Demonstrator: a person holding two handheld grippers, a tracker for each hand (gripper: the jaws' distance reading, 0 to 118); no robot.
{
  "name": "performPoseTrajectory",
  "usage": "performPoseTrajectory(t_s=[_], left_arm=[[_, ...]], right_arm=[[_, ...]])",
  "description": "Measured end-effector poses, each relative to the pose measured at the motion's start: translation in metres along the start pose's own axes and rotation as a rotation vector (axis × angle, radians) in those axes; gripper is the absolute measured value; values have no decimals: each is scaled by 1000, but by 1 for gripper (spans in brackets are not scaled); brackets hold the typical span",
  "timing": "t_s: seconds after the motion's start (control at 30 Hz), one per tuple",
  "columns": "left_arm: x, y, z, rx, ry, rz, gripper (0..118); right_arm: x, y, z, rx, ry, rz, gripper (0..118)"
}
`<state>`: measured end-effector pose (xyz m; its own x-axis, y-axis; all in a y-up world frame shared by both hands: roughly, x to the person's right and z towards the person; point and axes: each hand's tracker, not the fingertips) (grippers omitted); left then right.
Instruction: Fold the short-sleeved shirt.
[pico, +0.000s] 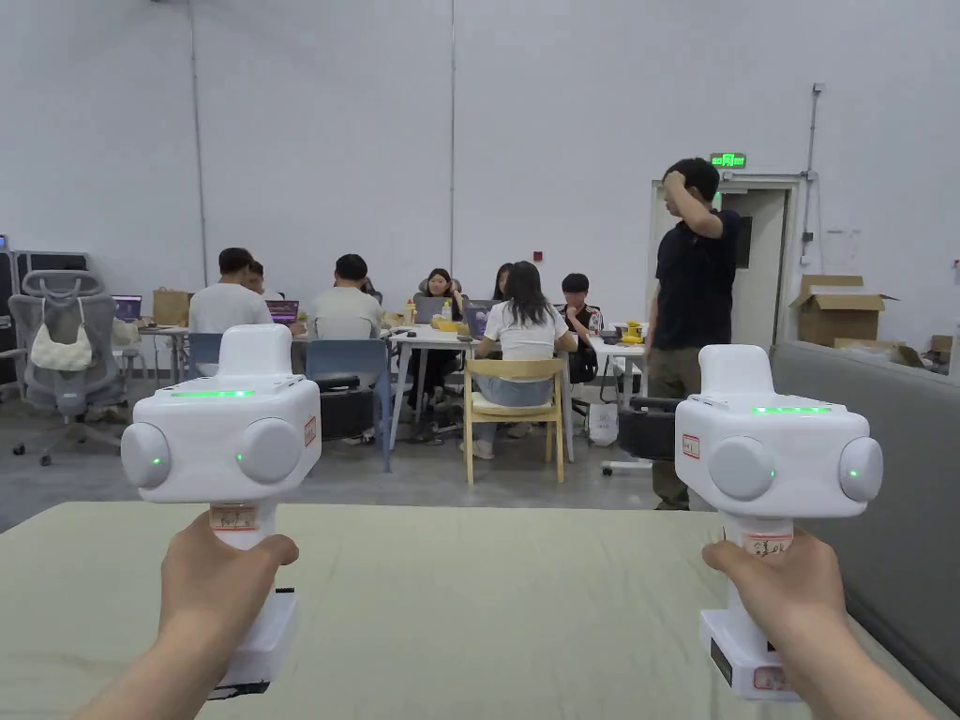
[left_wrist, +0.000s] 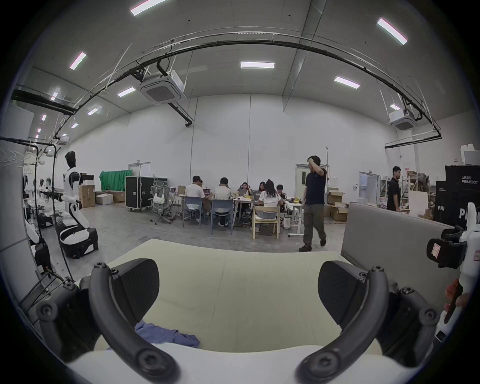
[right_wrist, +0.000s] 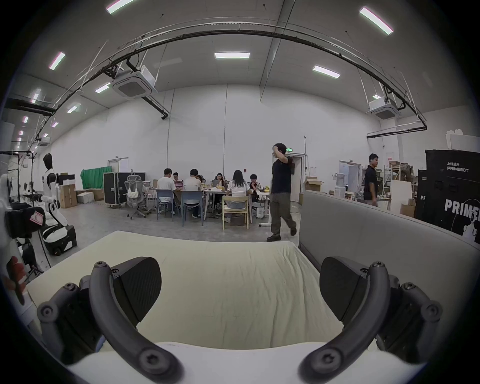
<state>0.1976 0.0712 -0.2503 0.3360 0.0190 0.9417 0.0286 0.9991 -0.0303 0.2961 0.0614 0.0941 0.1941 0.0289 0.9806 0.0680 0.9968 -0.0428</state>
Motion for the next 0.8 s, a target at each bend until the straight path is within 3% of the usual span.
performPoseTrajectory(t_s=[0.8], left_arm=[[2,1,0,-5,0,-5,118]], right_arm=[[4,4,3,6,-2,2,118]])
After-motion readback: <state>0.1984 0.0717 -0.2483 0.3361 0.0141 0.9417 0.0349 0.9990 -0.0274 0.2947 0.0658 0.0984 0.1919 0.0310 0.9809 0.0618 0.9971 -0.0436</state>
